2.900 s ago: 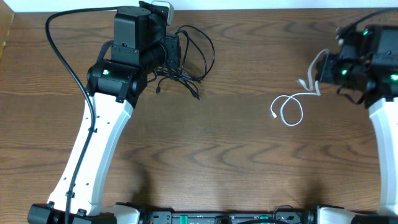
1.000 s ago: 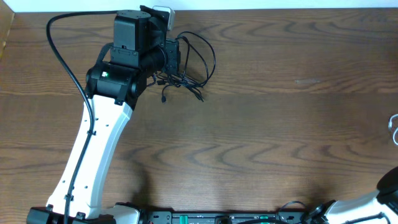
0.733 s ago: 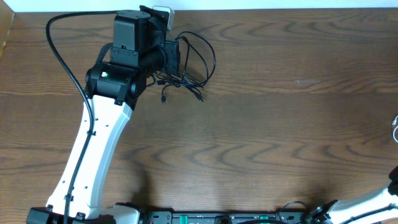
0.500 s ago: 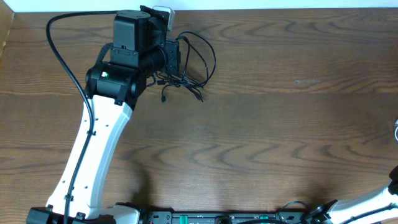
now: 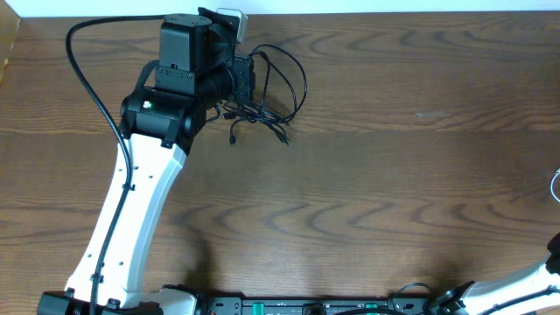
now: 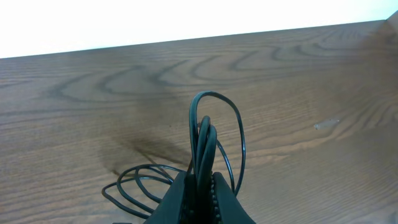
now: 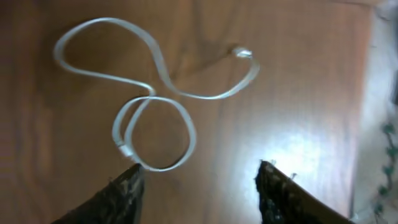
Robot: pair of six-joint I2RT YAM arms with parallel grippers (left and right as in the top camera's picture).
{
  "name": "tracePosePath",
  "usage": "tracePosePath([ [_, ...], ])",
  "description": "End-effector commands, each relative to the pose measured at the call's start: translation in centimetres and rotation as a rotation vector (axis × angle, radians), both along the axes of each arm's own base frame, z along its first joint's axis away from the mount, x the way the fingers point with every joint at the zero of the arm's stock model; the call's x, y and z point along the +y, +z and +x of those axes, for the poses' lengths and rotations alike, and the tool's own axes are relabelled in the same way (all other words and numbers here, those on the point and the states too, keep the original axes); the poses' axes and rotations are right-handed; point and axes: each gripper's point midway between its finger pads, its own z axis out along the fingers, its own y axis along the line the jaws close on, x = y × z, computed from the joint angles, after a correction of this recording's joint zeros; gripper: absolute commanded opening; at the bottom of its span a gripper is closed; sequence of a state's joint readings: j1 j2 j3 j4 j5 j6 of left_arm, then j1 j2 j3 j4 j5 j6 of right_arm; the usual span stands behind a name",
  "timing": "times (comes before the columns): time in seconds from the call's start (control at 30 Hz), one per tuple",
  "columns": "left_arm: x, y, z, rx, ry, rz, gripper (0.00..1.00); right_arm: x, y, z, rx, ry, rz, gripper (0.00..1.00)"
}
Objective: Untangle cables
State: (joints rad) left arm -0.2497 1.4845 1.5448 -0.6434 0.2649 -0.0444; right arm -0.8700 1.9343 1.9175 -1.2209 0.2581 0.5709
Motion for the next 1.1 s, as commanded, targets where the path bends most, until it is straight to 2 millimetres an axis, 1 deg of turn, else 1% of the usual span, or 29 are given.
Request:
tracePosePath([
  [0.0, -0.1, 1.2, -0.6, -0.035, -0.025, -0.007, 0.08, 3.5, 3.1, 4.8, -0.182, 0.305, 0.038, 0.64],
  [0.07, -0.1, 1.2, -0.6, -0.036, -0.025, -0.007, 0.08, 5.7, 5.2, 7.9, -0.28, 0.537, 0.018, 0.68],
  [0.1, -0.1, 1.2, -0.6, -0.038, -0.025, -0.008, 0.08, 7.4, 6.4, 9.5, -0.336, 0.666, 0.01, 0.87],
  [0.13, -0.1, 1.2, -0.6, -0.038, -0.025, -0.008, 0.08, 9.7, 7.9, 11.0, -0.403, 0.806, 0.007, 0.95],
  [0.17, -0.1, 1.2, -0.6, -0.039, -0.025, -0.008, 0.08, 12.0, 9.1, 12.2, -0.462, 0.948, 0.006, 0.96],
  [0.2, -0.1, 1.2, -0.6, -0.039, -0.025, -0.008, 0.08, 14.8, 10.4, 13.2, -0.532, 1.101, 0.012, 0.98],
  [0.23, -0.1, 1.2, -0.5, -0.039, -0.025, -0.008, 0.08, 16.8, 11.2, 13.6, -0.572, 1.181, 0.023, 0.99],
  [0.27, -0.2, 1.3, -0.5, -0.04, -0.025, -0.008, 0.08, 18.3, 11.5, 13.8, -0.594, 1.236, 0.037, 0.99],
  [0.3, -0.2, 1.3, -0.5, -0.043, -0.025, -0.009, 0.08, 20.4, 11.9, 14.1, -0.618, 1.314, 0.056, 0.99],
  [0.33, -0.2, 1.3, -0.5, -0.044, -0.027, -0.011, 0.08, 22.7, 11.9, 14.3, -0.625, 1.409, 0.077, 0.99],
  [0.37, -0.3, 1.4, -0.5, -0.045, -0.031, -0.014, 0.08, 24.3, 11.8, 14.3, -0.626, 1.468, 0.099, 0.97],
  [0.43, -1.0, 1.6, -0.8, -0.049, -0.079, -0.029, 0.08, 28.5, 11.3, 14.3, -0.631, 1.625, 0.158, 0.94],
  [0.5, -2.0, 1.8, -1.3, -0.05, -0.14, -0.058, 0.08, 31.7, 10.6, 14.5, -0.615, 1.716, 0.197, 0.84],
  [0.57, -3.0, 2.1, -1.9, -0.046, -0.198, -0.098, 0.08, 34.7, 9.8, 15.1, -0.611, 1.795, 0.222, 0.83],
  [0.67, -4.0, 2.6, -2.7, -0.045, -0.268, -0.137, 0.08, 38.1, 8.5, 16.0, -0.62, 1.882, 0.233, 0.81],
  [0.77, -4.6, 3.3, -3.4, -0.057, -0.308, -0.164, 0.08, 40.8, 7.0, 16.6, -0.632, 1.921, 0.258, 0.82],
  [0.9, -5.1, 5.2, -4.6, -0.103, -0.36, -0.199, 0.08, 44.9, 5.2, 16.4, -0.673, 2.013, 0.318, 0.78],
  [0.93, -5.3, 5.8, -5.0, -0.116, -0.377, -0.21, 0.08, 45.7, 4.9, 16.2, -0.685, 2.03, 0.332, 0.77],
  [0.97, -5.5, 6.5, -5.4, -0.133, -0.395, -0.223, 0.08, 46.7, 4.7, 16.0, -0.705, 2.053, 0.355, 0.73],
  [1.07, -5.4, 7.4, -5.9, -0.161, -0.398, -0.225, 0.08, 48.4, 4.6, 15.4, -0.74, 2.086, 0.398, 0.63],
])
